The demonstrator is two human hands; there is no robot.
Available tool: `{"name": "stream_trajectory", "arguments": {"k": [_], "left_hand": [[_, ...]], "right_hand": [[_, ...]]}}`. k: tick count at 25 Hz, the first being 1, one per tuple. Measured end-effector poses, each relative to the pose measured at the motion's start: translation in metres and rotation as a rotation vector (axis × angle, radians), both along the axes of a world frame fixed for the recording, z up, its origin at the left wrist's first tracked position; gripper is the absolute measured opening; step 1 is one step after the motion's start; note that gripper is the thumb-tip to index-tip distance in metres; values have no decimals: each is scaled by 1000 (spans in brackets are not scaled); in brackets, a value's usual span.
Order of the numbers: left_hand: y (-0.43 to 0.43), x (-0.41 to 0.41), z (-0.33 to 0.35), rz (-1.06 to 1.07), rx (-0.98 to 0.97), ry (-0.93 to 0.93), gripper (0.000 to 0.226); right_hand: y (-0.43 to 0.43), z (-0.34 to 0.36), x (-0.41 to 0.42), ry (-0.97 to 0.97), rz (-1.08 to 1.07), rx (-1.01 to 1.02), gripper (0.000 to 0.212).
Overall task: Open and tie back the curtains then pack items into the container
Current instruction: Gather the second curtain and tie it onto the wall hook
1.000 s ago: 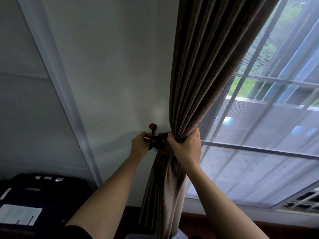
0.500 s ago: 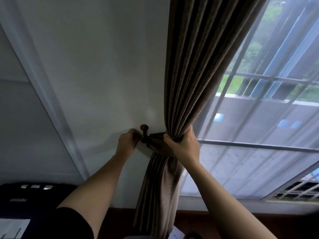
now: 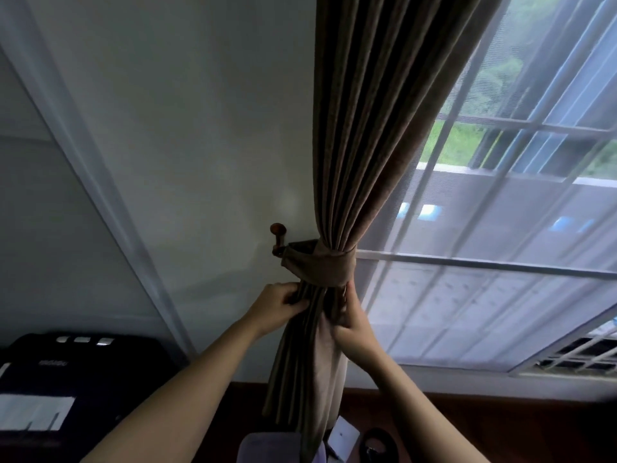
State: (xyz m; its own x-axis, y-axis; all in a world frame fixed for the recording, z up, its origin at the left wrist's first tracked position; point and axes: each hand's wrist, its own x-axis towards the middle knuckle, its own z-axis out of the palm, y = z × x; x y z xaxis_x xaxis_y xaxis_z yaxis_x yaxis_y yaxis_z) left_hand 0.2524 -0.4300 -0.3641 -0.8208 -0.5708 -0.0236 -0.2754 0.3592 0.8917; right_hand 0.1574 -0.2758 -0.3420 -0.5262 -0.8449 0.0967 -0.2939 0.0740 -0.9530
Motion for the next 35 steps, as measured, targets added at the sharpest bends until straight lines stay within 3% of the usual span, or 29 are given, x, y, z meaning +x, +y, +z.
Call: {"name": "stream_trajectory", "arguments": {"k": [3,6,8,10,14,17,21,23,25,27,29,31,33,35], "left_hand": [[20,13,-9,89,-140,73,28],[33,31,-15,159,-222,117,12],[35,43,-18,195,-303,117,37],[34,50,-22,215,-381,96,45],[36,37,-15,220,-455,-3,39],[48,17,-13,199,-451,-26,26],[57,12,-17,207,-424,-23,21],[53,10,-14,205,-404,-27,20],[46,12,-7,225,-217,17,17],[35,20,0,261,-6,85,36],[23,29,2,237,86,66,60],[18,30,2,89,161,-64,79],[18,23,1,-17,199,-138,83],[18,13,3,-44,180,-157,76]], "right_hand": [[-12,5,-10,-17,62,191,75],[-26,5,-10,-77,205,279,72],[-35,5,-5,-110,290,308,72],[-43,9,-2,-104,316,327,76],[-43,8,-16,-43,270,341,61],[-24,-5,-34,27,88,306,51],[0,-24,-48,252,-75,287,25],[3,-27,-50,325,-155,262,27],[5,-24,-47,307,-282,208,31],[6,-23,-44,271,-316,166,27],[7,-28,-40,235,-216,209,36],[6,-34,-35,194,-70,353,62],[4,-39,-31,138,16,436,78],[-1,-35,-28,87,63,463,80]]}}
